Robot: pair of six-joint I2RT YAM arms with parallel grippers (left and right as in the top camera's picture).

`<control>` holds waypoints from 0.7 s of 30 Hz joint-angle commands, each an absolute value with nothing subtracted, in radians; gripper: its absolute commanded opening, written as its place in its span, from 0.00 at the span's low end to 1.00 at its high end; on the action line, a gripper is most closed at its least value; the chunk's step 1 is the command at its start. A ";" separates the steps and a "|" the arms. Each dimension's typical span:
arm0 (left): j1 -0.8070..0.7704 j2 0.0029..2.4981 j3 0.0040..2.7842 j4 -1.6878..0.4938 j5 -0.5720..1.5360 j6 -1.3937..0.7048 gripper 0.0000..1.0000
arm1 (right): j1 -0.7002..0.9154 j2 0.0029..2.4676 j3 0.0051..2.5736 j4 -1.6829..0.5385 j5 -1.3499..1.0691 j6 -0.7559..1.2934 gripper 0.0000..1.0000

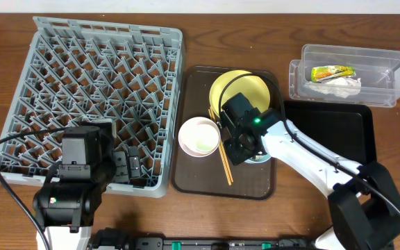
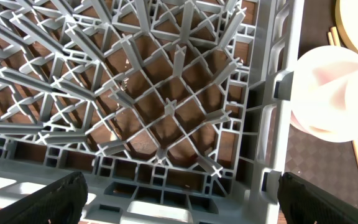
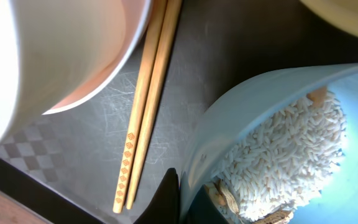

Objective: Sort waste into correct bins and load items into the dishwasher
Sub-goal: 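Grasp the light-blue bowl rim with the right gripper, then carry the bowl over the black tray and tip out the rice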

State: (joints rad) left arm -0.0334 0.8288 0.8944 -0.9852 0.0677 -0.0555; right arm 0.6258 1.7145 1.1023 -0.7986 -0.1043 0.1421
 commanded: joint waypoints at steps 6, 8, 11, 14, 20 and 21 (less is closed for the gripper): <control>-0.031 0.829 0.914 -0.987 0.059 -0.064 0.98 | 0.609 1.579 1.098 -0.807 -0.122 0.153 0.01; -0.031 0.829 0.914 -0.987 0.059 -0.064 0.98 | 0.577 1.539 1.098 -0.805 -0.145 0.153 0.01; -0.031 0.829 0.914 -0.987 0.059 -0.064 0.98 | 0.513 1.488 1.098 -0.803 -0.202 0.150 0.01; -0.031 0.829 0.914 -0.987 0.059 -0.064 0.98 | 0.412 1.444 1.098 -0.794 -0.299 0.132 0.01; -0.031 0.829 0.914 -0.987 0.059 -0.064 0.98 | 0.179 1.442 1.098 -0.778 -0.544 0.102 0.01; -0.031 0.829 0.914 -0.987 0.059 -0.064 0.98 | 0.150 1.446 1.098 -0.778 -0.577 0.097 0.01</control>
